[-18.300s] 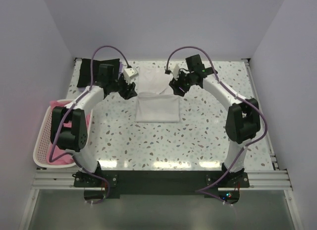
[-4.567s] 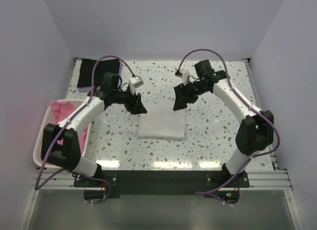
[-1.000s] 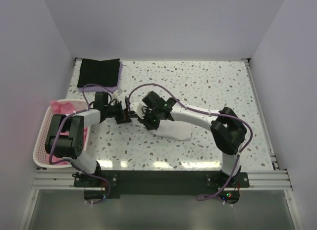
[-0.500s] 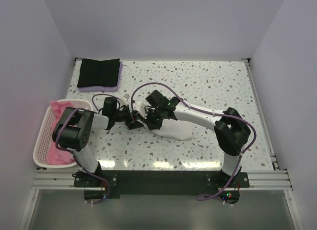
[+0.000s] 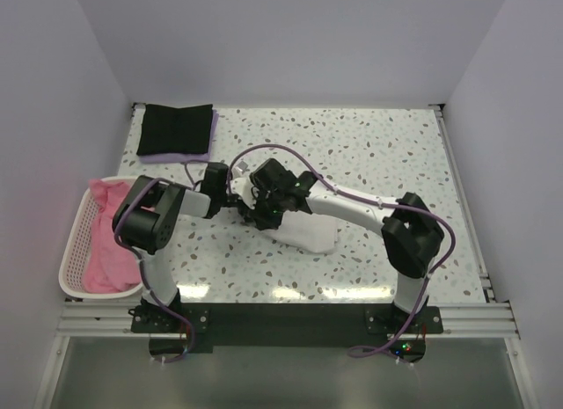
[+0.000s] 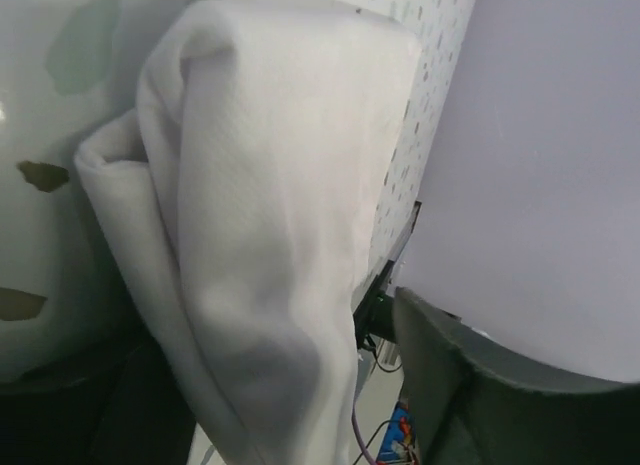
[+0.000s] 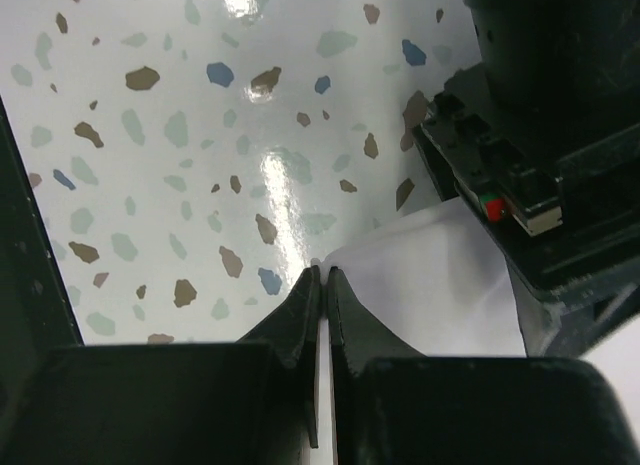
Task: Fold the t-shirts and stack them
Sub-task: Neatly place the folded tshirt to the corner
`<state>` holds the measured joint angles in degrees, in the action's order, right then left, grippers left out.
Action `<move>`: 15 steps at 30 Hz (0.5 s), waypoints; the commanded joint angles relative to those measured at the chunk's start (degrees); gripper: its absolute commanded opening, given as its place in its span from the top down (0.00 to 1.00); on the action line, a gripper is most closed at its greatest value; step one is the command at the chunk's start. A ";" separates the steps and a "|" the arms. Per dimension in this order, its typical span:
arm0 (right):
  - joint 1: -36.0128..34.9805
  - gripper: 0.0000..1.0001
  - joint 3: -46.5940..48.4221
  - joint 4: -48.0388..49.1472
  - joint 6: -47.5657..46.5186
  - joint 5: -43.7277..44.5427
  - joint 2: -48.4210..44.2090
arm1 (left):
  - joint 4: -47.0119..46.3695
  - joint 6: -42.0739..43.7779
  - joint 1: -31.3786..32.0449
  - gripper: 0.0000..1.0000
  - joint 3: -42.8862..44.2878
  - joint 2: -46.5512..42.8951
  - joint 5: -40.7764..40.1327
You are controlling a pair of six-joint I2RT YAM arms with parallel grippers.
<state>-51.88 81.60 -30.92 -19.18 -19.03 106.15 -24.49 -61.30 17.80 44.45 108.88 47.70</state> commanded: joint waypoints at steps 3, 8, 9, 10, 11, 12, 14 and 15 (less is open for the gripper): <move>-0.77 1.00 2.51 4.02 2.30 -0.22 -0.33 | 11.64 8.73 -0.05 0.61 5.56 -0.24 -5.95; -0.33 0.80 1.89 4.99 6.42 -0.13 -0.85 | 21.83 23.12 -0.14 1.00 13.09 -0.43 -9.99; 0.37 0.66 1.89 4.55 7.65 -2.57 -1.55 | 28.99 26.29 -0.14 1.00 15.38 -0.34 -11.56; 2.55 0.54 1.63 4.64 10.19 -3.99 -2.08 | 31.84 32.23 -0.05 1.00 17.58 -0.25 -14.45; 4.05 0.42 0.93 5.16 11.61 -4.52 -2.78 | 34.83 35.08 -0.14 1.00 22.74 0.45 -15.96; 7.28 0.30 -0.64 5.86 13.10 -6.09 -4.62 | 41.74 39.72 -0.14 1.00 28.36 1.76 -19.80; 10.55 0.24 -1.62 5.17 13.12 -6.46 -6.21 | 46.97 43.61 -0.14 1.00 33.66 3.17 -22.99; 13.35 0.15 -2.41 3.86 13.03 -6.46 -7.09 | 51.08 45.46 -0.14 1.00 36.21 3.96 -24.75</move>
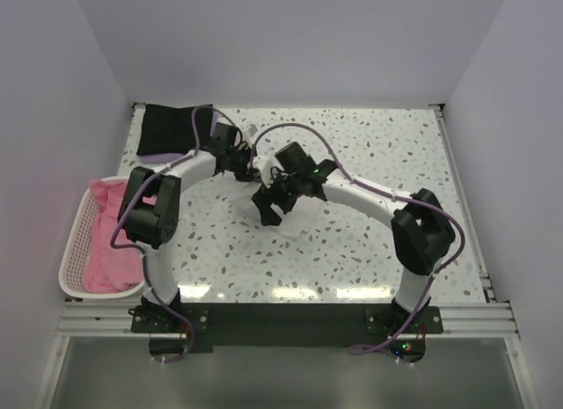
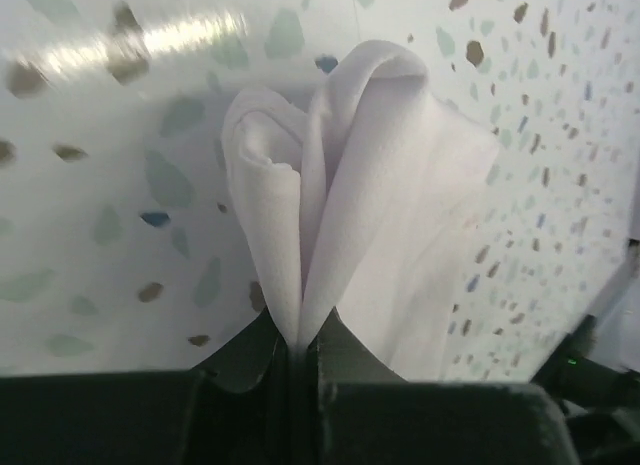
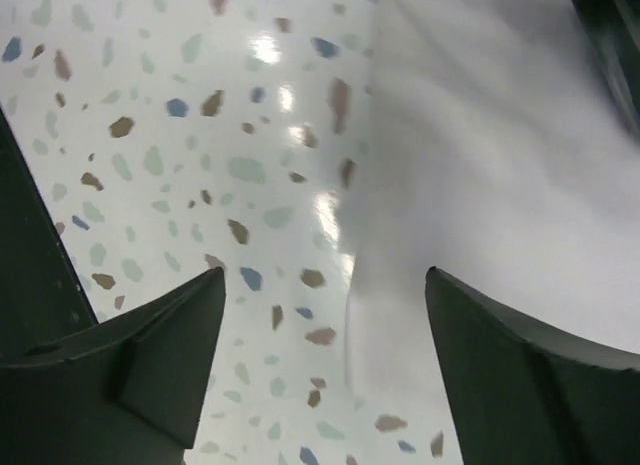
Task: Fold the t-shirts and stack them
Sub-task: Neatly place the folded tshirt to the corner
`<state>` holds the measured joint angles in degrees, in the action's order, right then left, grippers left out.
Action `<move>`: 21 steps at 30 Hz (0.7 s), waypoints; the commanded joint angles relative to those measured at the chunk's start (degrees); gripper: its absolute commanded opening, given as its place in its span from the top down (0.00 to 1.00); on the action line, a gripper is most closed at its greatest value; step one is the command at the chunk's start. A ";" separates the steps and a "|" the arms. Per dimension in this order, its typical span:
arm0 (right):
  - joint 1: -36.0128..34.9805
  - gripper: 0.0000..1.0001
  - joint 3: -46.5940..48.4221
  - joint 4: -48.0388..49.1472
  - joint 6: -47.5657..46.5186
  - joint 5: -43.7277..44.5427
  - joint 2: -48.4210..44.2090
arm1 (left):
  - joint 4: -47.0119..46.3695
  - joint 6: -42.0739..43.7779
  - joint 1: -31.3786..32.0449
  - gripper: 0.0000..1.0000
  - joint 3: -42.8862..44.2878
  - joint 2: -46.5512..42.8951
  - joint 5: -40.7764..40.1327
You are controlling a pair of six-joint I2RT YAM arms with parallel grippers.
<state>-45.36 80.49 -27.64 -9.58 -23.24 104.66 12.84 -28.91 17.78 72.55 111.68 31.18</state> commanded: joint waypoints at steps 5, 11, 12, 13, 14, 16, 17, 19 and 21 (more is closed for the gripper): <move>12.84 0.01 -4.46 -3.64 -0.08 -1.02 -11.57 | 21.87 25.29 -0.82 1.00 25.13 7.13 -18.77; 16.27 0.01 -9.47 -4.97 -2.55 2.50 -18.08 | 24.51 35.83 -5.03 1.00 39.76 12.07 -22.83; 16.53 0.01 -10.26 -4.71 -2.02 2.68 -18.44 | 24.69 37.42 -5.47 1.00 41.34 12.59 -22.13; 16.54 0.01 -10.61 -4.44 -1.67 2.77 -18.88 | 24.60 39.95 -6.17 1.00 43.61 12.86 -22.74; 16.62 0.01 -10.88 -4.35 -1.32 2.77 -19.23 | 23.90 40.68 -6.53 1.00 44.51 13.39 -23.87; 16.71 0.01 -10.97 -4.35 -0.79 2.24 -19.32 | 23.55 43.13 -7.23 1.00 46.79 14.35 -26.59; 16.71 0.01 -10.88 -4.44 -0.61 2.15 -19.23 | 23.37 43.93 -7.41 1.00 47.41 14.62 -27.57; 16.71 0.02 -10.53 -4.53 -0.26 1.89 -19.15 | 22.23 46.38 -7.93 1.00 47.59 14.71 -30.38; 16.71 0.01 -10.27 -4.44 0.35 1.71 -19.14 | 19.34 47.36 -8.55 1.00 46.89 14.01 -32.31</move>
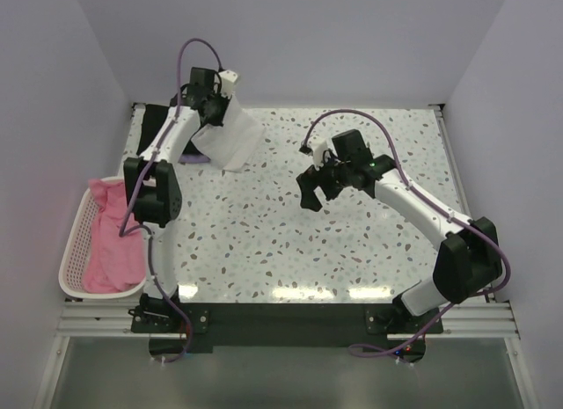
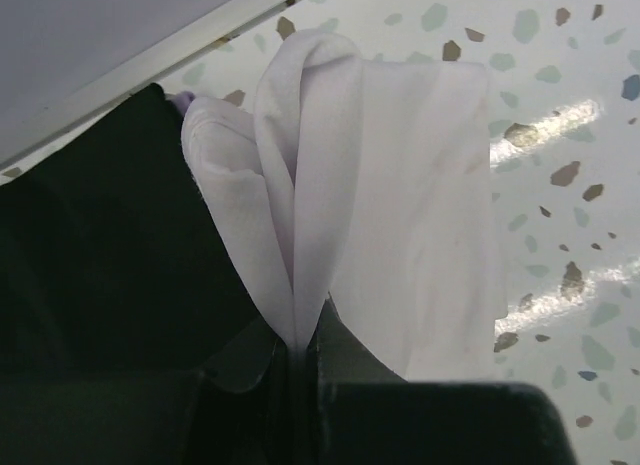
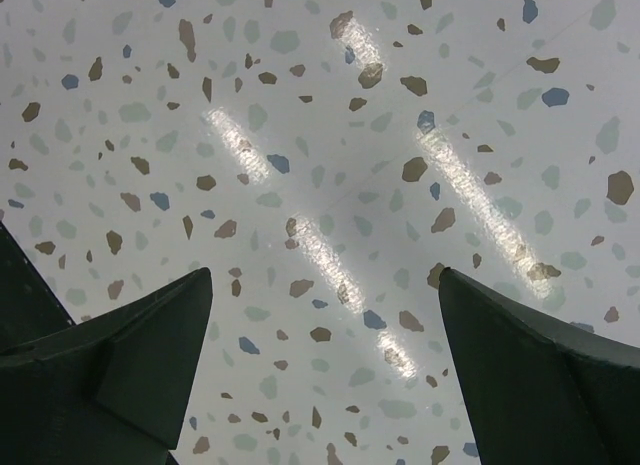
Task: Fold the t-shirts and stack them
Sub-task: Neatly place the folded tshirt to the corner
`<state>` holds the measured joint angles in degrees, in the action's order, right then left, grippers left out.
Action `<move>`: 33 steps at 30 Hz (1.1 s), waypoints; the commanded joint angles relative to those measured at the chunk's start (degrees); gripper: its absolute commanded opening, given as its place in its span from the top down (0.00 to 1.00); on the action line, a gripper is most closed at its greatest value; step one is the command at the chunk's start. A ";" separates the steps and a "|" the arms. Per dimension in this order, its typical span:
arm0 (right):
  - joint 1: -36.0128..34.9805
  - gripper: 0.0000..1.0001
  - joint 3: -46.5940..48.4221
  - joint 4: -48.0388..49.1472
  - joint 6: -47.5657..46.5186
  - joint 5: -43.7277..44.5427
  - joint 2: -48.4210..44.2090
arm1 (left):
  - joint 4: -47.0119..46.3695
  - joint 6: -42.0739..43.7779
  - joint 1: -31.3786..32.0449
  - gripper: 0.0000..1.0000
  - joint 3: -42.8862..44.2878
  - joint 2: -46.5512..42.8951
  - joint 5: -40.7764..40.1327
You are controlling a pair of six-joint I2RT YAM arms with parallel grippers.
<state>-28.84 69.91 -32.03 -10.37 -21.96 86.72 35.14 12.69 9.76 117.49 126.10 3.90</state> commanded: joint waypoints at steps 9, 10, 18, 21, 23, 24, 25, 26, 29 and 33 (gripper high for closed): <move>0.27 0.01 0.23 -0.58 1.85 0.16 -1.73 | -6.92 8.58 -4.04 1.00 2.74 -2.44 -7.68; 0.28 0.01 0.23 -0.66 1.85 0.16 -1.64 | -6.92 8.84 -4.31 1.00 2.57 -3.14 -7.59; 0.27 0.01 0.58 -0.93 2.02 0.51 -1.55 | -5.96 8.76 -5.54 1.00 1.25 -6.92 -6.19; 0.19 0.01 0.32 -0.93 1.93 0.95 -1.73 | -5.87 8.41 -5.72 1.00 0.55 -8.85 -5.75; 0.19 0.01 0.05 -0.93 1.93 0.95 -1.82 | -5.43 8.14 -5.80 1.00 0.72 -9.30 -5.49; 0.19 0.01 -0.04 -0.93 1.93 0.95 -1.99 | -5.25 8.06 -5.80 1.00 0.98 -9.64 -5.31; 0.19 0.01 -0.12 -0.84 1.85 0.95 -2.16 | -4.82 7.97 -5.80 1.00 1.07 -9.74 -5.13; 0.19 0.01 -0.12 -0.93 1.85 0.95 -2.08 | -4.38 7.79 -5.80 1.00 1.42 -9.65 -5.04; 0.19 0.01 -0.12 -0.93 1.85 1.13 -2.25 | -2.45 7.26 -5.80 1.00 2.74 -9.65 -4.17; 0.19 0.01 -0.12 -1.01 1.67 1.21 -2.17 | -1.47 6.65 -5.80 1.00 3.01 -10.09 -2.67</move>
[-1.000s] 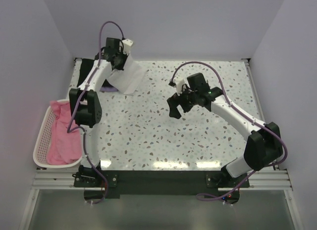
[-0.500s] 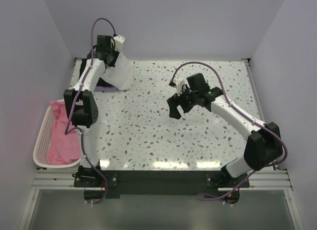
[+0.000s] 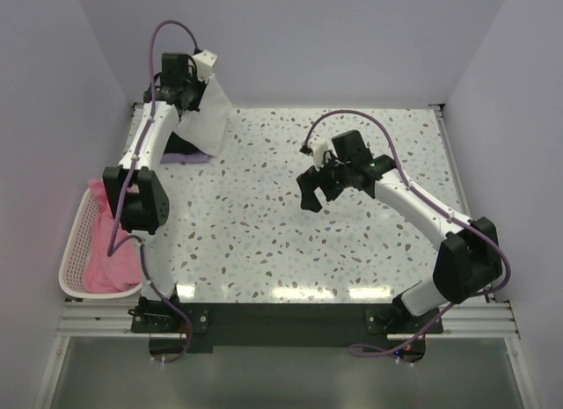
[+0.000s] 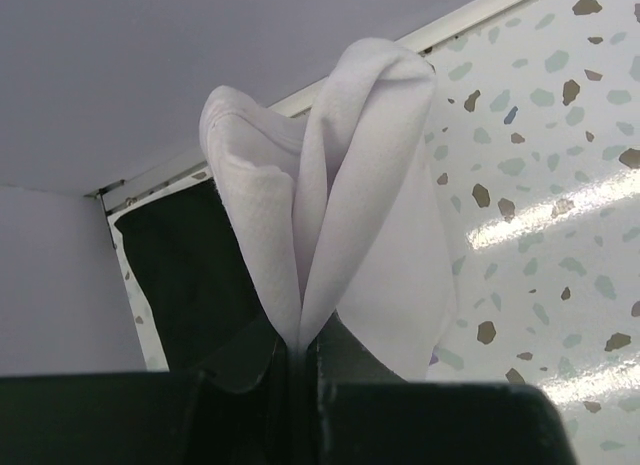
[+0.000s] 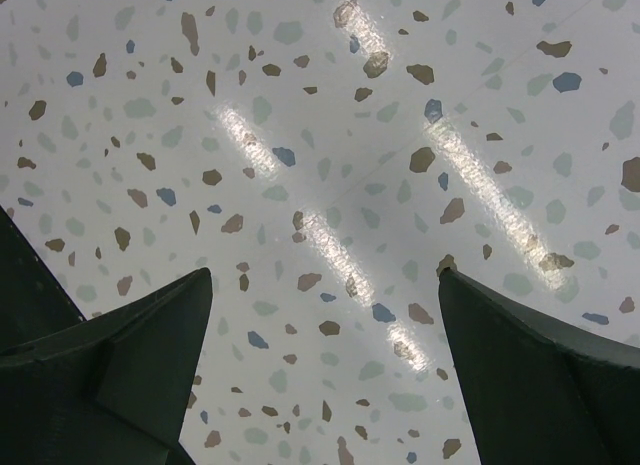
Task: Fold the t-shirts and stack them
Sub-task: Neatly place the folded tshirt to the corner
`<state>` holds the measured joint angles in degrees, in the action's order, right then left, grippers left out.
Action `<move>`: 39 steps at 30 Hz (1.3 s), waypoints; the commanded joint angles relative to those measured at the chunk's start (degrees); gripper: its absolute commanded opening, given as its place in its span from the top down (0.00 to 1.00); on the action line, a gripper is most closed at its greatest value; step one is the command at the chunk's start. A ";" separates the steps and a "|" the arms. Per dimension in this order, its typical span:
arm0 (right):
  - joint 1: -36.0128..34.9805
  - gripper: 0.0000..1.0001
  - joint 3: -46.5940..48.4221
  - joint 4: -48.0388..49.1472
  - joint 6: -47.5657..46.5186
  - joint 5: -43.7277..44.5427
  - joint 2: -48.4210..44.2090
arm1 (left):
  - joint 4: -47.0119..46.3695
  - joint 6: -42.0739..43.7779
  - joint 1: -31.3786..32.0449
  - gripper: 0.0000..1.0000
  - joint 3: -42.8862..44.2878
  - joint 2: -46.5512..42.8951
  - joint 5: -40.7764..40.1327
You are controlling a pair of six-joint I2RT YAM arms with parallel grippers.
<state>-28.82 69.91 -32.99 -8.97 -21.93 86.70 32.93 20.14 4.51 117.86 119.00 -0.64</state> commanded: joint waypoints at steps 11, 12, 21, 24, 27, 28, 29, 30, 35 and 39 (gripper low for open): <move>0.17 0.01 0.49 -0.67 0.01 1.19 -1.44 | 4.07 -3.79 -0.38 1.00 3.69 -4.48 5.92; 0.17 0.01 0.49 -0.76 0.01 1.19 -1.35 | 4.34 -4.32 -0.38 1.00 4.04 -4.57 6.44; 0.17 0.01 0.58 -0.67 -0.08 0.93 -1.18 | 5.83 -5.20 -0.38 1.00 6.67 -5.89 6.97; 0.17 0.01 0.67 -0.67 0.01 0.84 -1.27 | 6.79 -5.29 -0.38 1.00 8.08 -5.80 6.97; 0.25 0.01 0.58 -0.67 -0.08 0.84 -1.27 | 6.89 -5.38 -0.38 1.00 8.52 -5.88 6.89; 0.17 0.01 0.49 -0.76 -0.08 0.93 -1.27 | 6.97 -5.46 -0.38 1.00 8.61 -5.97 6.80; 0.25 0.01 0.58 -0.67 -0.08 0.93 -1.27 | 6.97 -5.38 -0.38 1.00 8.61 -5.97 6.54; 0.17 0.01 0.58 -0.67 -0.08 1.01 -1.27 | 6.89 -5.29 -0.38 1.00 8.61 -5.80 6.53; 0.17 0.01 0.58 -1.02 -0.26 1.10 -1.27 | 6.71 -4.94 -0.38 1.00 8.35 -5.36 6.01; 0.25 0.01 0.58 -1.11 -0.26 1.19 -1.09 | 5.31 -4.23 -0.56 1.00 6.94 -5.01 4.87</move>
<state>-28.82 69.91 -33.39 -9.02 -21.71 86.70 40.60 15.62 4.51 123.66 116.73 5.17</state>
